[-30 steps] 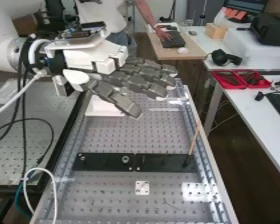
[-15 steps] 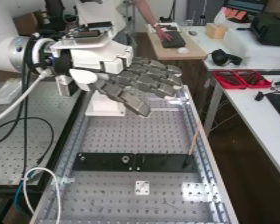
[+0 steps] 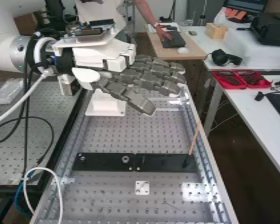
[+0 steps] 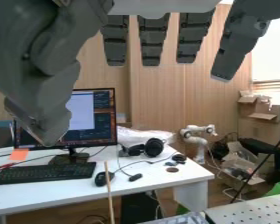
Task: Grab the larger nut and place it in the white container
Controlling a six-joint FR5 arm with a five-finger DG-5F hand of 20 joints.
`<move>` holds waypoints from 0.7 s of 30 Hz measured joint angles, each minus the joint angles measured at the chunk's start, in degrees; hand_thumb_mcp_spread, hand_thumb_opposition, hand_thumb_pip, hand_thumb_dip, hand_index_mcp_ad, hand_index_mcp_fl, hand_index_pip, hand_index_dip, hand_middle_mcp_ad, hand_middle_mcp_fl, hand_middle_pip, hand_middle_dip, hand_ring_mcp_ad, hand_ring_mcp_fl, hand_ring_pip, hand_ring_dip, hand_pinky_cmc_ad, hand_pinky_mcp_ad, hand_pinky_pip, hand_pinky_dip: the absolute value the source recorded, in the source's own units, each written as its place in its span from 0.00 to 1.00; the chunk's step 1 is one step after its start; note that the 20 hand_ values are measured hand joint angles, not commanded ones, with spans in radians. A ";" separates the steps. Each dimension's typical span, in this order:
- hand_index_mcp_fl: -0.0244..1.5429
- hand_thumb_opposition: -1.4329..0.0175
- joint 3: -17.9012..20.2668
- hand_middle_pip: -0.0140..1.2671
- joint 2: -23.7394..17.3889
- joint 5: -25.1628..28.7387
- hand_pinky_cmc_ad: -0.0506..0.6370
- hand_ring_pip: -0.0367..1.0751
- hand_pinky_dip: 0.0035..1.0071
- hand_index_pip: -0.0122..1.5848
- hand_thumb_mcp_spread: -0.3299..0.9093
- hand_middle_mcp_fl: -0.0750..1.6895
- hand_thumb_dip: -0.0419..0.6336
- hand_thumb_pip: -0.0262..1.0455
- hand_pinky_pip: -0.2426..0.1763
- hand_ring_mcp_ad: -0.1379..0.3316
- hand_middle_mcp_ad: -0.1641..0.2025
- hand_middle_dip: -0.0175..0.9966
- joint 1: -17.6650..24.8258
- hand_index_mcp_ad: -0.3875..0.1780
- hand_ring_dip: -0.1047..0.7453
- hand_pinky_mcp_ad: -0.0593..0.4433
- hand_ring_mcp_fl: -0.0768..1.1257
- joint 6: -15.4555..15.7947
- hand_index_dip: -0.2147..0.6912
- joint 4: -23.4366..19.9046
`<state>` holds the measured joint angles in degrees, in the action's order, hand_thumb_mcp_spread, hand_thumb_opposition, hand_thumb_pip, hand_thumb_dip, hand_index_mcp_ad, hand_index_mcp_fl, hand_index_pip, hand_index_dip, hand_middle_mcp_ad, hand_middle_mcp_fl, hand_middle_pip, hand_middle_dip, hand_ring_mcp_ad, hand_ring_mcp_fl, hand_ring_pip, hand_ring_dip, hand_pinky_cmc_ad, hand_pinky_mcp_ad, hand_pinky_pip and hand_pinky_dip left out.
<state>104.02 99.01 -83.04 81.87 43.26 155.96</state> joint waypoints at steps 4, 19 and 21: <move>0.02 0.38 -0.20 0.11 0.21 -0.39 0.58 0.12 0.46 0.26 0.30 0.05 0.32 0.78 0.35 0.61 0.60 0.24 -0.03 0.48 0.27 0.74 0.06 0.09 0.01 0.28; 0.02 0.38 -0.71 0.11 0.12 -2.24 0.61 0.12 0.46 0.26 0.30 0.05 0.32 0.78 0.36 0.61 0.60 0.24 -0.31 0.48 0.27 0.74 0.06 0.23 0.01 1.82; 0.02 0.38 -0.76 0.11 -0.06 -2.59 0.61 0.12 0.46 0.26 0.30 0.05 0.32 0.78 0.35 0.61 0.60 0.24 -0.39 0.48 0.27 0.74 0.06 0.25 0.01 1.91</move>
<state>103.26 98.95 -85.63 81.48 43.51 157.87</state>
